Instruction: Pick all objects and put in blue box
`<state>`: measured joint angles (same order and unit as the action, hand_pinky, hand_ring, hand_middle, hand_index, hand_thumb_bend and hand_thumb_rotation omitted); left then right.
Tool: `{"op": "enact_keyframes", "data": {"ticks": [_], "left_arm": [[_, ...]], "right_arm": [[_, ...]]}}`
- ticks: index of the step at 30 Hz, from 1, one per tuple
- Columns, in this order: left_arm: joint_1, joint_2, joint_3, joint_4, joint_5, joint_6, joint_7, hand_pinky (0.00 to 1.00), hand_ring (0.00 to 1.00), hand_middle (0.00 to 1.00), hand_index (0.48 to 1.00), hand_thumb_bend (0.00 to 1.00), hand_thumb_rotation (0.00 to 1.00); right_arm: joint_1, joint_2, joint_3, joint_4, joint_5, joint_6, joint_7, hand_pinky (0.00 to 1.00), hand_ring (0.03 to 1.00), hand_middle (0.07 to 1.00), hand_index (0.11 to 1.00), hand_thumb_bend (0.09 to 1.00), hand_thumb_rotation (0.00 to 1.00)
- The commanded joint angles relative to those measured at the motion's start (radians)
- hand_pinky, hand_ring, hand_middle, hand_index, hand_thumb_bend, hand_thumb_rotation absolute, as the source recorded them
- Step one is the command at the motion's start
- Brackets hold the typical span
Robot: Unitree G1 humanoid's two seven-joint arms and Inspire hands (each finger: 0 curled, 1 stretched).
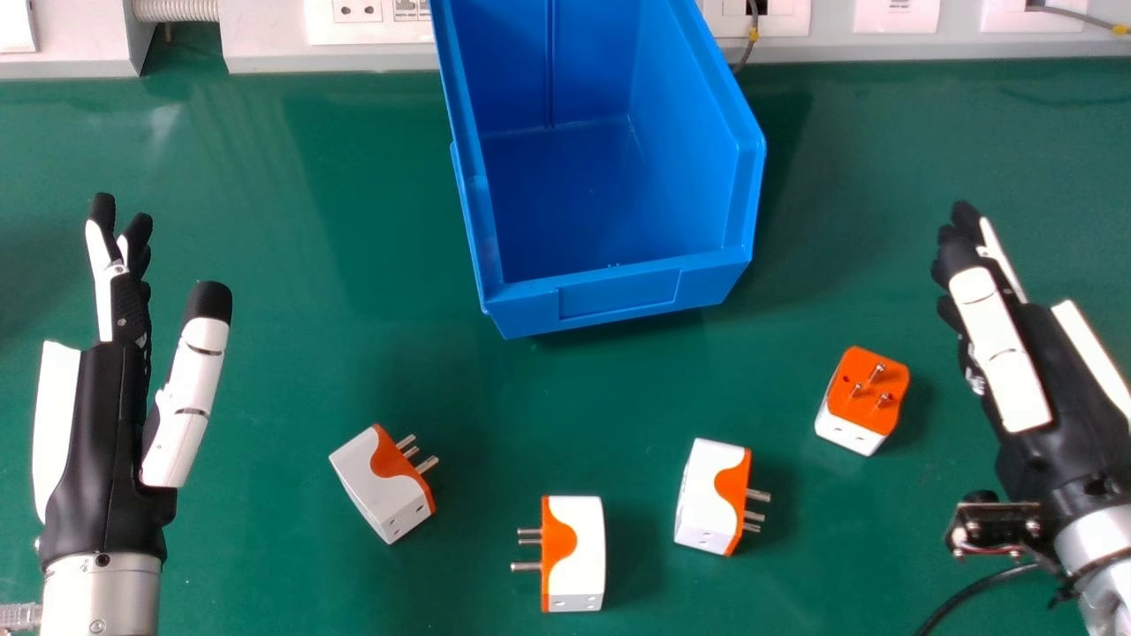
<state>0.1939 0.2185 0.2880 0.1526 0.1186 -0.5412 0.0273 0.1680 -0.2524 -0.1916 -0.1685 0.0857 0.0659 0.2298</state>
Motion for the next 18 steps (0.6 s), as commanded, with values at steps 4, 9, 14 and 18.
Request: {"op": "enact_keyframes", "data": {"ticks": [4,9,14,18], "left_arm": [[-0.047,0.020,-0.013,0.048,-0.002,-0.060,0.008,1.00,1.00,1.00,1.000,0.60,1.00],[-0.070,0.028,-0.025,0.079,-0.001,-0.071,0.001,1.00,1.00,1.00,1.000,0.56,1.00],[-0.072,0.046,-0.036,0.081,-0.004,-0.066,-0.009,1.00,1.00,1.00,1.000,0.54,1.00],[-0.065,0.053,-0.038,0.073,-0.017,-0.060,-0.019,1.00,1.00,1.00,1.000,0.54,1.00]], "right_arm": [[0.015,-0.001,-0.021,-0.046,-0.002,-0.023,-0.025,1.00,1.000,1.000,1.000,0.305,0.98],[0.025,0.002,-0.021,-0.050,-0.007,-0.021,-0.040,1.00,1.000,1.000,1.000,0.312,0.97],[0.051,0.005,-0.016,-0.088,-0.019,-0.005,-0.059,1.00,1.000,1.000,1.000,0.319,0.97],[0.062,0.002,-0.013,-0.107,-0.035,-0.005,-0.066,1.00,1.000,1.000,1.000,0.331,0.96]]}}
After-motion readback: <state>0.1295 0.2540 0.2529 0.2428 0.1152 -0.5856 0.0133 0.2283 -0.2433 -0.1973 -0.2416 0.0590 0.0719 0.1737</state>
